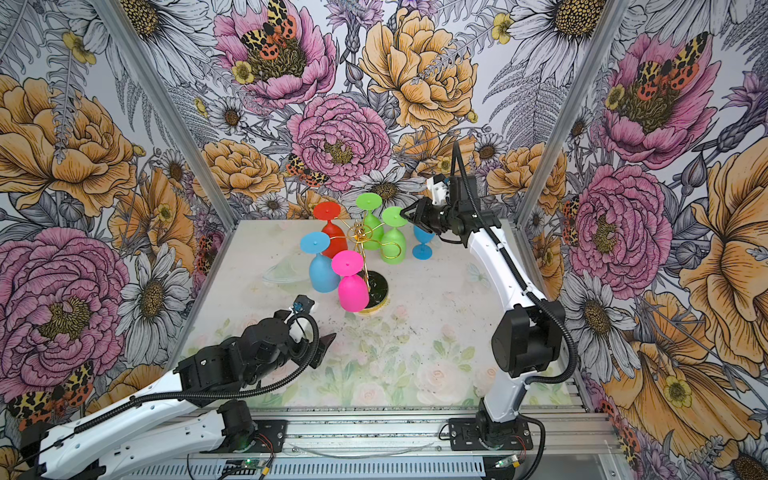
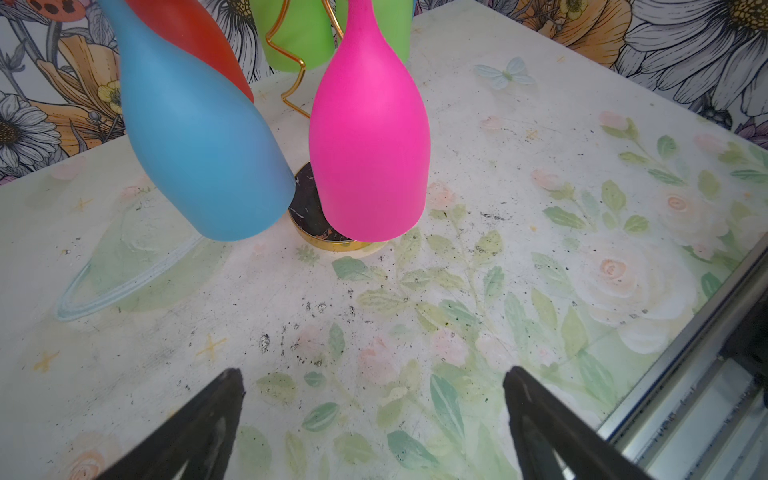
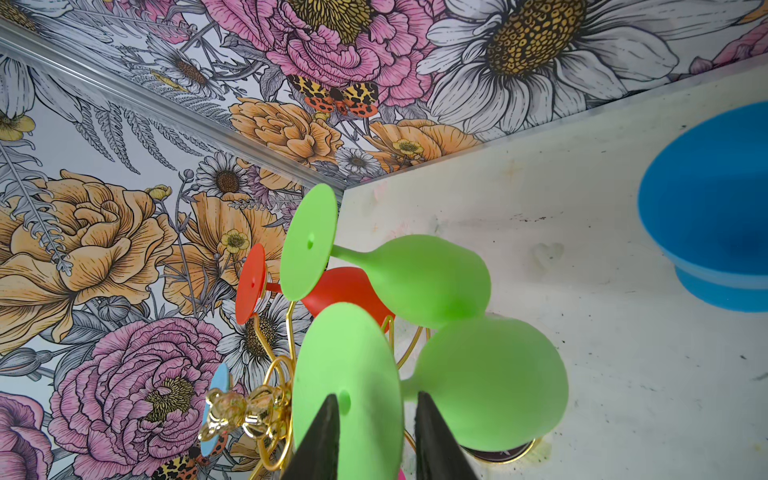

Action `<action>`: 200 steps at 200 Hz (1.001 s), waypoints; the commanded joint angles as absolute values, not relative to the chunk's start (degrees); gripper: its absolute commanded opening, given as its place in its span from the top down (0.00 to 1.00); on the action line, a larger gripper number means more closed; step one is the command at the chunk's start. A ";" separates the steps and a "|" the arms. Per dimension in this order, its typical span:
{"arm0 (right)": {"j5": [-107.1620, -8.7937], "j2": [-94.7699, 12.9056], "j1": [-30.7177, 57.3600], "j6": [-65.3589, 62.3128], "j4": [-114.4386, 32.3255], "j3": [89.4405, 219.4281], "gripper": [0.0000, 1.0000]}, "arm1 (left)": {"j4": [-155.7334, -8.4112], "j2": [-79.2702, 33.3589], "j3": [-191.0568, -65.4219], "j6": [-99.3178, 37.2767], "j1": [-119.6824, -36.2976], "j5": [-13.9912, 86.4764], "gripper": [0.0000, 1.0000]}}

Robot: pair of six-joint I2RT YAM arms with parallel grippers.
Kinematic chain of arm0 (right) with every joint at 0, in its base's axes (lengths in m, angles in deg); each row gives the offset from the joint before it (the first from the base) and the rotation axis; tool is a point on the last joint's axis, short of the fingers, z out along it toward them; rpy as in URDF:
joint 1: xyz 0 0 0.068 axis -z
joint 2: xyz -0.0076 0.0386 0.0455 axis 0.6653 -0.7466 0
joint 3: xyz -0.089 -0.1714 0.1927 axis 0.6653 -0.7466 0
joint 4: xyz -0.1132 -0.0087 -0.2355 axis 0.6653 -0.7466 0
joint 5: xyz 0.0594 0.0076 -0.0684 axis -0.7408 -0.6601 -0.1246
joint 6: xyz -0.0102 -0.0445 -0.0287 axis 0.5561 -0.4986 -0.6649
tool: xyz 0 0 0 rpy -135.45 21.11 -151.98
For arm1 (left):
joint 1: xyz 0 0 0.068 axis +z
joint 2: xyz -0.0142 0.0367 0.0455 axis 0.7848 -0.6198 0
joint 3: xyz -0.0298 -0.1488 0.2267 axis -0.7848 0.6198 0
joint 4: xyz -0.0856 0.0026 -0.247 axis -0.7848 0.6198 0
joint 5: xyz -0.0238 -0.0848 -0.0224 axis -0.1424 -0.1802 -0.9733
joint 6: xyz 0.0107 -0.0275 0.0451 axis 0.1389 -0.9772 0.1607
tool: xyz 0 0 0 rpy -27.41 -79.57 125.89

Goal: Take the wine glass off the wine glass rack
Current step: 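Grasp the green glass base with the right gripper and lift it off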

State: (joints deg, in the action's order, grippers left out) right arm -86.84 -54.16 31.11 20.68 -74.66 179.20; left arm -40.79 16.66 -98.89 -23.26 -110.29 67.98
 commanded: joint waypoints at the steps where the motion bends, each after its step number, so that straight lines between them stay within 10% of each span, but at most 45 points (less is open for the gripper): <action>1: -87.78 -54.91 30.73 21.03 -72.41 178.43 0.72 | -42.10 16.47 -98.49 -22.94 -109.80 66.66 0.01; 200: -91.37 -50.62 30.63 23.48 -70.02 177.04 1.00 | -42.26 16.38 -98.51 -22.84 -109.80 66.80 0.01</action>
State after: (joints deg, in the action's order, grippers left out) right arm -90.08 -52.90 31.11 23.15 -69.85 177.91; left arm -40.79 16.29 -98.89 -23.26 -110.27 67.96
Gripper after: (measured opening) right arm 0.052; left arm 0.987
